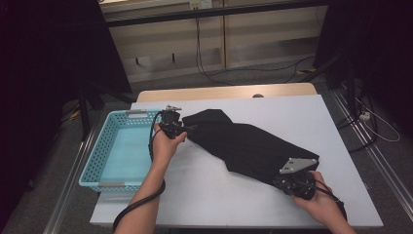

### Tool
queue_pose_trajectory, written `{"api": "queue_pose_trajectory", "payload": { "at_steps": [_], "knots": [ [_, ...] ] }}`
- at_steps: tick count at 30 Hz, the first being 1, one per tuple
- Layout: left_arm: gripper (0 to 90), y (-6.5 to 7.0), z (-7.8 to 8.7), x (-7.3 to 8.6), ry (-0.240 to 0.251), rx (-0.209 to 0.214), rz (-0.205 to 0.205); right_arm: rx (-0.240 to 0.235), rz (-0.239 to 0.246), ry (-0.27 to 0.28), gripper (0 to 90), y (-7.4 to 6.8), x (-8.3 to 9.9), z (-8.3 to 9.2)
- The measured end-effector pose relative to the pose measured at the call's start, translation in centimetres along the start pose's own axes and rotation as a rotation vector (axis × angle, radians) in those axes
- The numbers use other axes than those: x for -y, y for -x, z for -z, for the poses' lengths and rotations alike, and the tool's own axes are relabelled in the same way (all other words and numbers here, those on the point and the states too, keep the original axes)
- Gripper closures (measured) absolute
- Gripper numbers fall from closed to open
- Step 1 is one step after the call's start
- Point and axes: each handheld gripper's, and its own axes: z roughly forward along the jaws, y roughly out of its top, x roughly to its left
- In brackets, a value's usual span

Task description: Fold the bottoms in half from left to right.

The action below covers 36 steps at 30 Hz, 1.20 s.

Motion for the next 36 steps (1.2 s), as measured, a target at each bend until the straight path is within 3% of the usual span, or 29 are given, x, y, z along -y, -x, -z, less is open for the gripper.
{"api": "queue_pose_trajectory", "payload": {
  "at_steps": [9,10,12,16,18,22,26,27,31,36],
  "knots": [
    [27.0,1.7,0.3,2.0,0.009,0.049,-0.038,-0.008,-0.017,0.007,88.0,0.2,1.6,1.5],
    [26.9,1.9,0.3,2.2,0.009,0.058,-0.043,0.023,-0.005,0.013,78.2,0.1,1.9,1.7],
    [26.4,2.3,0.0,2.4,-0.003,0.064,-0.051,0.036,-0.012,0.009,73.2,0.1,2.1,1.9],
    [25.7,2.6,0.0,2.5,0.003,0.065,-0.06,0.026,0.007,0.047,73.1,-0.2,1.8,2.8],
    [25.5,2.7,0.0,2.5,0.002,0.067,-0.059,0.02,0.013,0.048,71.4,-0.3,1.8,2.8],
    [24.1,2.7,0.0,2.6,-0.001,0.07,-0.053,0.018,0.049,-0.005,65.8,-0.9,1.9,1.3],
    [23.5,2.6,0.1,2.7,-0.006,0.07,-0.053,0.011,0.041,-0.001,73.3,-0.9,1.9,1.3],
    [22.8,2.6,0.2,2.6,-0.008,0.066,-0.05,0.023,0.05,-0.001,87.2,-0.8,1.9,1.3],
    [22.4,2.6,0.3,2.6,-0.003,0.061,-0.044,-0.017,0.018,-0.011,88.1,-0.4,1.9,1.8],
    [22.2,2.3,0.8,2.5,0.005,0.047,-0.037,-0.05,0.039,-0.015,88.2,-0.5,2.0,2.7]
  ]
}}
